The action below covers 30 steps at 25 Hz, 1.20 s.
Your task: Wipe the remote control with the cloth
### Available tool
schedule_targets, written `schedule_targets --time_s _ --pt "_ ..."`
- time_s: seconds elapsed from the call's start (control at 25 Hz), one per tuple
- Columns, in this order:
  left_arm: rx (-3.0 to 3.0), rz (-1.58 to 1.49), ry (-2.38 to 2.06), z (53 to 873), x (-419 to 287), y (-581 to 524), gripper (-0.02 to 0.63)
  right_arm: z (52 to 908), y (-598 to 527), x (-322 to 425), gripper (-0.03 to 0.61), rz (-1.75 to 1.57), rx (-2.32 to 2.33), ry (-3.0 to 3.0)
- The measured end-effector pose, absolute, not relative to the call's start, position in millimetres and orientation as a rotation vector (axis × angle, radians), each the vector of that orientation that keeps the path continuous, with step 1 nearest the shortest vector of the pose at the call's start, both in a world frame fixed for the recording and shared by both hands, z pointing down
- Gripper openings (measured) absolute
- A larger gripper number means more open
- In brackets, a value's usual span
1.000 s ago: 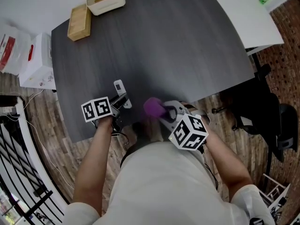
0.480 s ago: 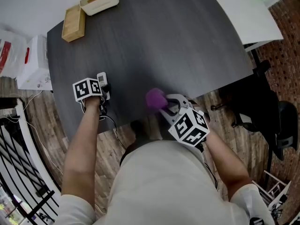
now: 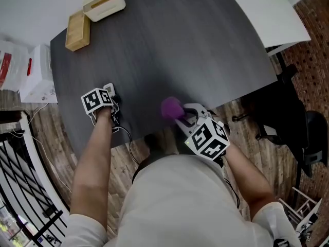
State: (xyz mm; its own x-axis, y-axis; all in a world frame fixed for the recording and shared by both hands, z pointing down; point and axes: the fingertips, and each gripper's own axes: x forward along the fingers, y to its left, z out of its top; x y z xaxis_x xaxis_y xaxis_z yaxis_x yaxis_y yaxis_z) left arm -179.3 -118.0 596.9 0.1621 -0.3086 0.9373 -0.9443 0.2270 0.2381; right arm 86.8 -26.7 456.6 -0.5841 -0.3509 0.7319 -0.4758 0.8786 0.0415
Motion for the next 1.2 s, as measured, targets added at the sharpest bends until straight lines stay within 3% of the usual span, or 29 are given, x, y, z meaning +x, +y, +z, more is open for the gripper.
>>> schedule_targets --time_s 1.2 --pt "1.558 0.558 -1.314 563.1 -170.9 -118.4 0.245 444.0 -67.8 97.5 0.107 0.348 0.676 -2.320"
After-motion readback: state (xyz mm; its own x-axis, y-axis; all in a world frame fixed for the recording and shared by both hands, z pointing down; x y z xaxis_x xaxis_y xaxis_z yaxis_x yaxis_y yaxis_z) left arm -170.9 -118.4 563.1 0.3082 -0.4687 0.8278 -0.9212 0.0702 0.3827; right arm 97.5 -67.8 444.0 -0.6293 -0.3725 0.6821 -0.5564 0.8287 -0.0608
